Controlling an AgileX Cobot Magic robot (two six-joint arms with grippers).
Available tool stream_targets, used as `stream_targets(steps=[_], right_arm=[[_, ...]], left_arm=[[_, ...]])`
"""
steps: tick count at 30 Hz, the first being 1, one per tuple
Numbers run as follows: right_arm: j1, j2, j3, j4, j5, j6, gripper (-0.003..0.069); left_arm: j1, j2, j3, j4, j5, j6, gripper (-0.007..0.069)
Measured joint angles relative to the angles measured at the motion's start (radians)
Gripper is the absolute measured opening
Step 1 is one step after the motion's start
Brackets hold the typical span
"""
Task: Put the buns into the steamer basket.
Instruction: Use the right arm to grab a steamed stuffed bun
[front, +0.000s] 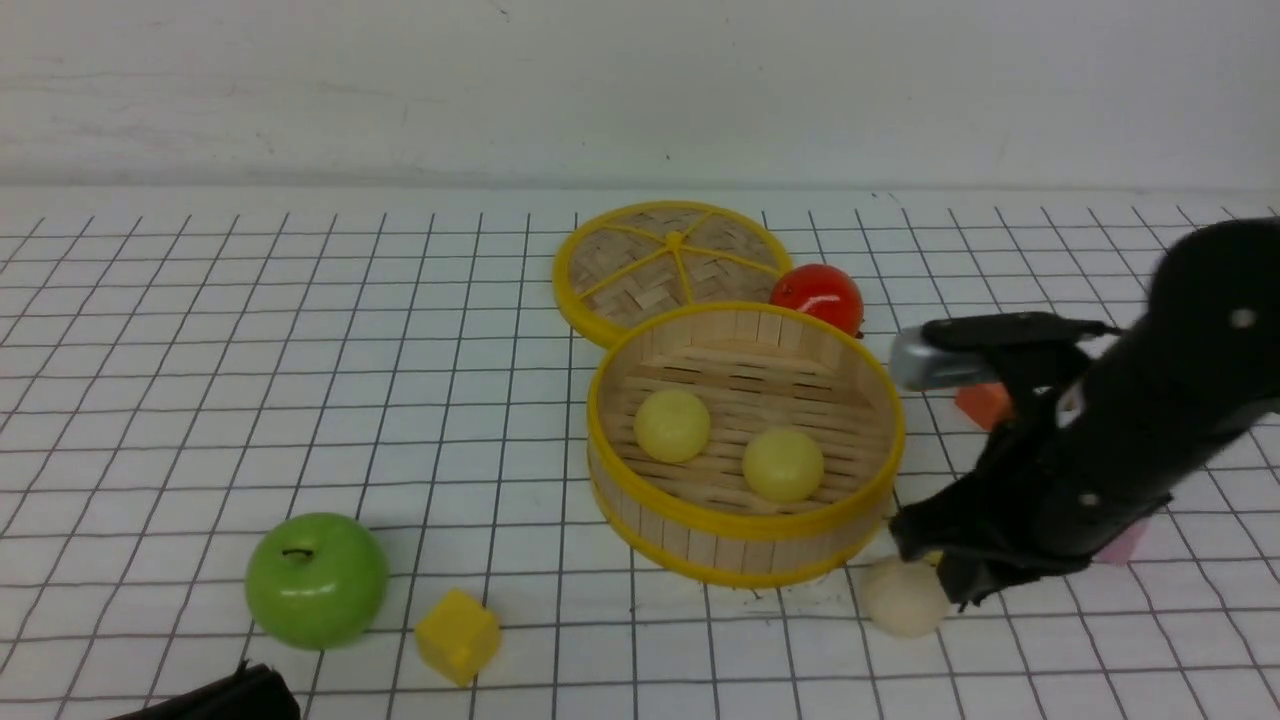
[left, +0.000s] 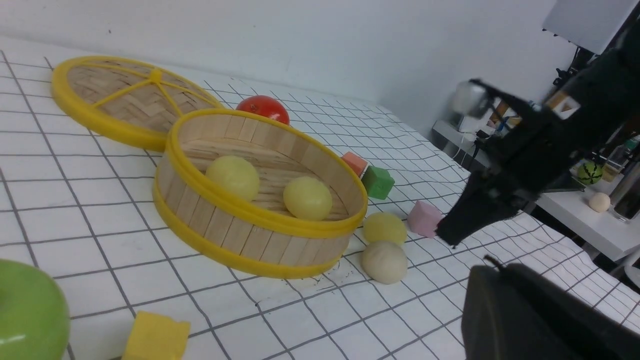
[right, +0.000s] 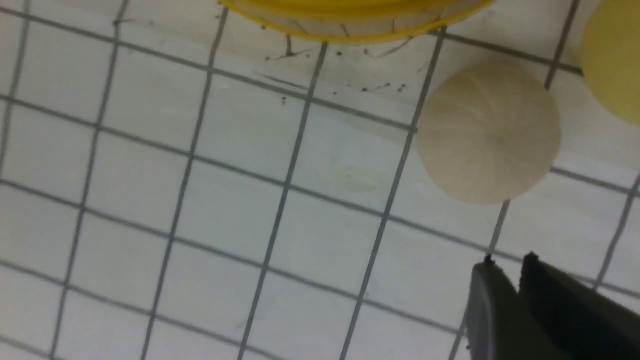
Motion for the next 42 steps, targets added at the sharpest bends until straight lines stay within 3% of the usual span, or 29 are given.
stream_targets(steps=[8, 12, 35, 39, 42], right_arm=[[0.011, 0.119, -0.039, -0.041, -0.077, 0.026, 0.0285], [0.007, 0.119, -0.039, -0.042, -0.124, 0.034, 0.0304], [-0.012, 0.181, -0.039, -0.007, -0.151, 0.042, 0.026], [-0.012, 0.181, -0.039, -0.008, -0.153, 0.042, 0.0218], [-0.012, 0.181, -0.039, -0.012, -0.146, 0.033, 0.0133]], left_arm=[[0.0, 0.0, 0.0, 0.0, 0.0, 0.0, -0.0013], [0.0, 0.0, 0.0, 0.0, 0.0, 0.0, -0.0013], [0.0, 0.0, 0.0, 0.0, 0.0, 0.0, -0.0002], [0.0, 0.0, 0.0, 0.0, 0.0, 0.0, -0.0001], [0.0, 0.0, 0.0, 0.0, 0.0, 0.0, -0.0001]])
